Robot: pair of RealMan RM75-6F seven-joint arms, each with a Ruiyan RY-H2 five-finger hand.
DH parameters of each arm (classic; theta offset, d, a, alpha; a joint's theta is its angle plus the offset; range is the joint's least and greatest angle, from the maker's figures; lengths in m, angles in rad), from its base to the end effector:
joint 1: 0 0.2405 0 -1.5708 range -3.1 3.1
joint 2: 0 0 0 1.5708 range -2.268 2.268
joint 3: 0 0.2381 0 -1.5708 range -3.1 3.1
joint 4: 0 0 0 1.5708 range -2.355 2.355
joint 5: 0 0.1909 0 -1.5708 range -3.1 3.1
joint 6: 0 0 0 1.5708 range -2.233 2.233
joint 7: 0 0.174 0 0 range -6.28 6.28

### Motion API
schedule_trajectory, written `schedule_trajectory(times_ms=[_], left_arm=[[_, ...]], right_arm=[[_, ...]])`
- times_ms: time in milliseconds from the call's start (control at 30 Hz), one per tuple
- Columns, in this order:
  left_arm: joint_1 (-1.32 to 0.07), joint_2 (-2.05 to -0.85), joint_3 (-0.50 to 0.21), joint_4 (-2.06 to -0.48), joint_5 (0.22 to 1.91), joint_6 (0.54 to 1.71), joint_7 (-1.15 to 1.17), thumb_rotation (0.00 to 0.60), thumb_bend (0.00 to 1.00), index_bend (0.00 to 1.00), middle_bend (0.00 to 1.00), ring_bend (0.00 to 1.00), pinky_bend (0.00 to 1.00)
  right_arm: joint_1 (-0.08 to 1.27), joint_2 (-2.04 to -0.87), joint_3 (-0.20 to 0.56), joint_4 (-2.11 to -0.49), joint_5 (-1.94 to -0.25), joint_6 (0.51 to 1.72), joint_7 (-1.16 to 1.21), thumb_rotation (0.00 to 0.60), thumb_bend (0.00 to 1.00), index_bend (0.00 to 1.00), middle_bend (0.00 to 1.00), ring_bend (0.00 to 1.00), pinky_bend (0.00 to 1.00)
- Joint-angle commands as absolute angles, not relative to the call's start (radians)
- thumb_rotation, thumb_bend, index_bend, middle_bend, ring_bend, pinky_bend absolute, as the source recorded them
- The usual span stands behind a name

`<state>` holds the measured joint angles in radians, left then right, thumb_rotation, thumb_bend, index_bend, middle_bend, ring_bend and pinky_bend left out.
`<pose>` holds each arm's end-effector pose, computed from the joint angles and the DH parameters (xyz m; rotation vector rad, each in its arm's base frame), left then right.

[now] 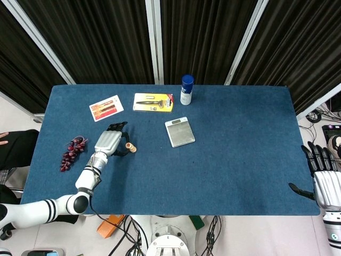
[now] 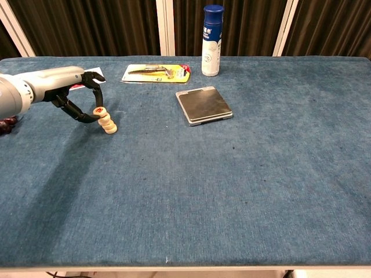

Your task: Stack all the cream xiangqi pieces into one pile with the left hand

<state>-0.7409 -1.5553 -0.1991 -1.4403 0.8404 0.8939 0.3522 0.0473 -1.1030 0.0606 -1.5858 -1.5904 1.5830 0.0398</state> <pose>-0.1687 0.3650 -0.0137 -1.7100 -1.2115 -0.7910 -0.2781 -0.1984 0.1863 1.3810 -0.8075 0.9929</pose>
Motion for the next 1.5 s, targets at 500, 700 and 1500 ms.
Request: schedule_trajectory(times_ms=[500,700,1500], left_arm=[[-0.75,-1.556,-0.191,-1.45,0.843,0.907,0.347,0.578,0.33,0.44,0.0,0.0,0.0],[-0.746,-1.54,-0.189,-1.471,0.835,0.913,0.344,0.576,0.3,0.29,0.0,0.0,0.0],[-0.242,-1.275,-0.001,-1.535,1.242,1.501,-0.015,0.569,0.2,0.22,0.03,0.0,0.0]], right_arm=[[0.044,-1.101,0.061,-1.586,-1.59,1.588,0.039,0.6,0.1,0.0,0.0,0.0,0.05],[0.044,-1.1,0.061,-1.586,-1.589,1.587,0.041,0.6,0.1,0.0,0.0,0.0,0.05],[0.043,-1.082,0.06,-1.603,-1.586,1.578,0.035,0.6,0.1,0.0,0.0,0.0,0.05]])
